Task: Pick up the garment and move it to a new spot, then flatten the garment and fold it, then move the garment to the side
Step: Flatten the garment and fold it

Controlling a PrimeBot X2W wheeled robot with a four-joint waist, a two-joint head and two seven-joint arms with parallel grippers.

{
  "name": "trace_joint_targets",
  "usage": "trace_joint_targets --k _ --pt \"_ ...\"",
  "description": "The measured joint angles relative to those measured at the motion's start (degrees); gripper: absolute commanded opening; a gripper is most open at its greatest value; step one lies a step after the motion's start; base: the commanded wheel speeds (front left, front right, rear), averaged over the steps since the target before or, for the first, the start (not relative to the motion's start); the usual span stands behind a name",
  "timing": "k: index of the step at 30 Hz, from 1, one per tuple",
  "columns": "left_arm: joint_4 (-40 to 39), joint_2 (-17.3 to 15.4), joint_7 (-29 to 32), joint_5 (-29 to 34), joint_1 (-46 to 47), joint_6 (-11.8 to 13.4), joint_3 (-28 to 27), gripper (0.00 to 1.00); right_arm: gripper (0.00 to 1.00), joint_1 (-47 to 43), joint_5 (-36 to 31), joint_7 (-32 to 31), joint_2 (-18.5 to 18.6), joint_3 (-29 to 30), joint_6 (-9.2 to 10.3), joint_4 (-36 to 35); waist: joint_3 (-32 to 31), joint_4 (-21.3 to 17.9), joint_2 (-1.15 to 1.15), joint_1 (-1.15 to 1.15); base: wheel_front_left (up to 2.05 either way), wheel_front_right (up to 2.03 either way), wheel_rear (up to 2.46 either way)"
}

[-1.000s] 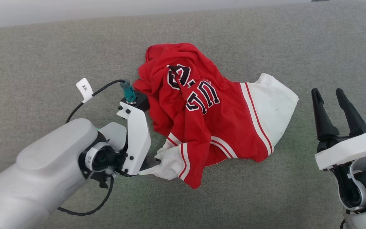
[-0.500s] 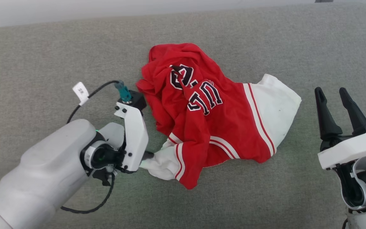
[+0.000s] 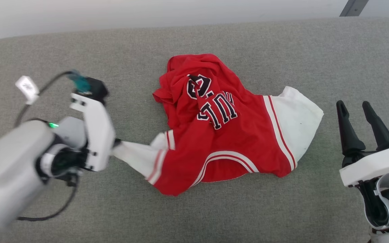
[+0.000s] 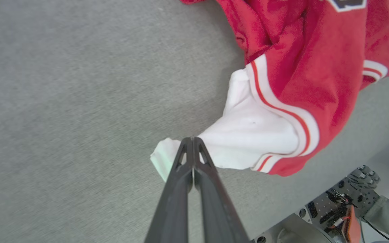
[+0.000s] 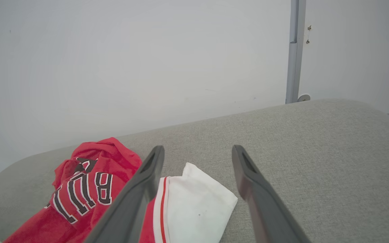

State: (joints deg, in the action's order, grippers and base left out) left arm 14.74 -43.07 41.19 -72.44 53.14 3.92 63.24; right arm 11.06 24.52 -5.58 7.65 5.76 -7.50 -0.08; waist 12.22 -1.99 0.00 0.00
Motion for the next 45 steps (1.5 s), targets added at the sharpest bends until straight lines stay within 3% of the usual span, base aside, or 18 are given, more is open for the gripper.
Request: trace_joint_targets --k 8,13,19,25,26,27,28,29,37,45 --pt "-6.6 -10.6 -3.5 2.8 -1.3 6.1 -2.2 0.00 1.00 -0.9 -0.3 -0.5 -0.1 0.6 0.01 -0.8 -0.4 0.5 0.00 0.00 0.00 0.00 0.00" --pt "-9.2 -15.5 -5.5 2.9 -5.4 10.4 -2.7 0.00 1.00 -1.1 -0.3 -0.5 -0.2 0.8 0.01 -1.1 -0.1 0.9 0.00 0.00 0.00 0.00 0.00" --pt "-10.7 -16.6 -8.3 -0.9 -12.5 13.3 -2.6 0.00 1.00 -1.1 -0.3 -0.6 -0.3 0.7 0.00 -1.2 0.6 1.0 0.00 0.00 0.00 0.00 0.00" --pt "-9.4 -14.7 -9.8 -2.8 -16.1 13.7 -1.7 0.00 1.00 -1.0 0.0 -0.6 -0.3 0.6 0.01 -1.0 1.2 1.3 0.00 0.00 0.00 0.00 0.00" --pt "-9.0 -14.4 -10.3 -3.4 -16.2 13.7 -2.1 0.20 1.00 -0.9 0.0 -0.6 -0.3 0.6 0.01 -0.9 1.3 1.3 0.00 0.00 0.00 0.00 0.00" --pt "-8.7 -14.2 -10.7 -3.6 -16.2 13.6 -2.4 0.48 1.00 -0.8 0.0 -0.6 -0.3 0.5 0.00 -0.9 1.3 1.4 0.00 0.00 0.00 0.00 0.00" --pt "-8.6 -14.2 -10.7 -3.6 -16.2 13.6 -2.5 0.96 1.00 -0.7 0.0 -0.6 -0.3 0.5 0.00 -0.9 1.3 1.4 0.00 0.00 0.00 0.00 0.00" --pt "-8.5 -14.2 -10.8 -3.7 -16.1 13.6 -2.9 1.00 1.00 -0.7 0.0 -0.6 -0.3 0.4 0.00 -0.8 1.2 1.4 0.00 0.00 0.00 0.00 0.00" --pt "-13.0 -16.3 -8.6 -5.3 -13.0 15.1 -5.3 1.00 1.00 -0.7 0.0 -0.6 -0.2 0.3 0.01 -0.8 0.8 1.2 0.00 0.00 0.00 0.00 0.00" --pt "-12.1 -12.7 -5.6 -6.7 -12.7 15.7 -4.0 1.00 1.00 -0.4 0.1 -0.7 -0.1 0.1 0.00 -1.0 1.8 0.5 0.00 0.00 0.00 0.00 0.00"
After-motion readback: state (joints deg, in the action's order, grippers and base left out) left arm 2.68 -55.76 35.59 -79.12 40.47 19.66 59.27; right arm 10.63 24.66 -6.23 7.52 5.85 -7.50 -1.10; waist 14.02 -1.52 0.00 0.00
